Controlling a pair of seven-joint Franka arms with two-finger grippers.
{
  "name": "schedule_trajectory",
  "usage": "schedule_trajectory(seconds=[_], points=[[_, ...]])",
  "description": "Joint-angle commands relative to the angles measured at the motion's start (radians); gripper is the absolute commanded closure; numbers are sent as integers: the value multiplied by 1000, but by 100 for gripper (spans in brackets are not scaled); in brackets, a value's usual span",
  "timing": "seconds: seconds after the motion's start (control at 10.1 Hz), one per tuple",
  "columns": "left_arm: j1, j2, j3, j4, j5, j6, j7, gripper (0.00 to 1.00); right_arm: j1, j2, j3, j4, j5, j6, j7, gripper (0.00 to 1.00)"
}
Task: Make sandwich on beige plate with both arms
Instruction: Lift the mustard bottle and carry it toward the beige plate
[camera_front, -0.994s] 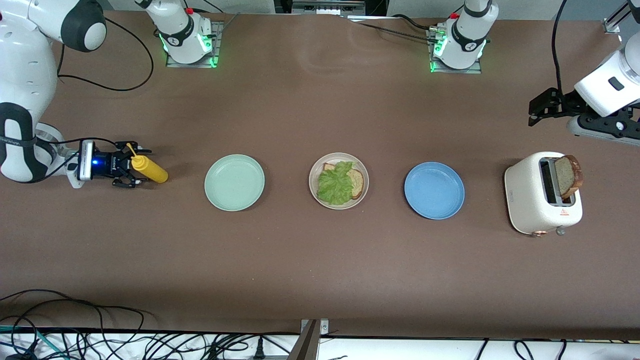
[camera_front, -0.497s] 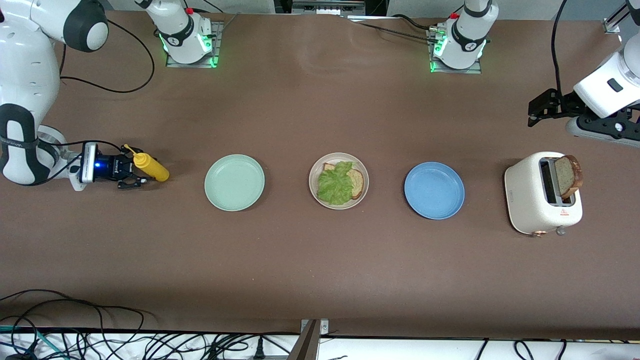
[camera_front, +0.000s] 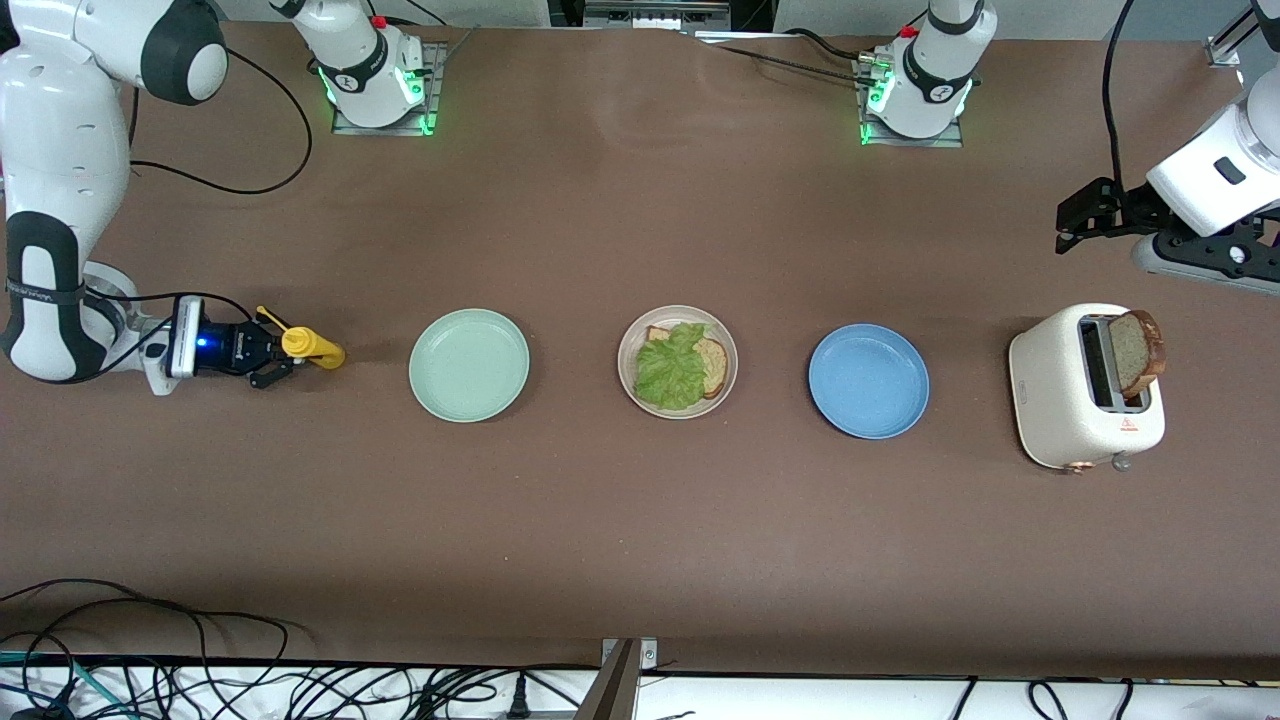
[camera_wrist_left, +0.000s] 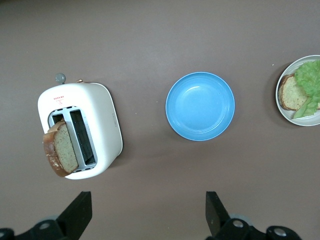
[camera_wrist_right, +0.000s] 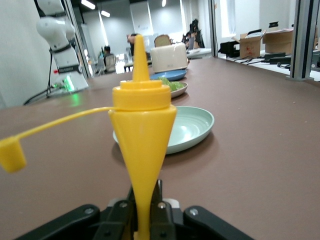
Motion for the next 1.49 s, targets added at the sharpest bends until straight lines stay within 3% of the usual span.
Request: schedule_trajectory(seconds=[0.0,0.5,0.6,0.79,0.89,1.09,1.39], points=[[-6,2,0,15,23,-14,14,0,102,-45,-54,52,-9,45,116,98],[-6,2,0,15,23,-15,14,0,606,-69,-414,151,1,171,415,95],[-6,2,0,15,23,-14,14,0,669,-69,-445,158,1,200,475,93],[-6,2,0,15,23,-14,14,0,774,-68,-458,208,-27,307,619,94],[-6,4,0,15,23,-14,14,0,840,-68,-461,233,-88,368,720,94],[-6,4,0,16,23,-14,14,0,969,-60,-456,300,-265,502,924,95],[-6,4,0,15,23,-14,16,0,1136,-48,-450,314,-508,619,1136,96]])
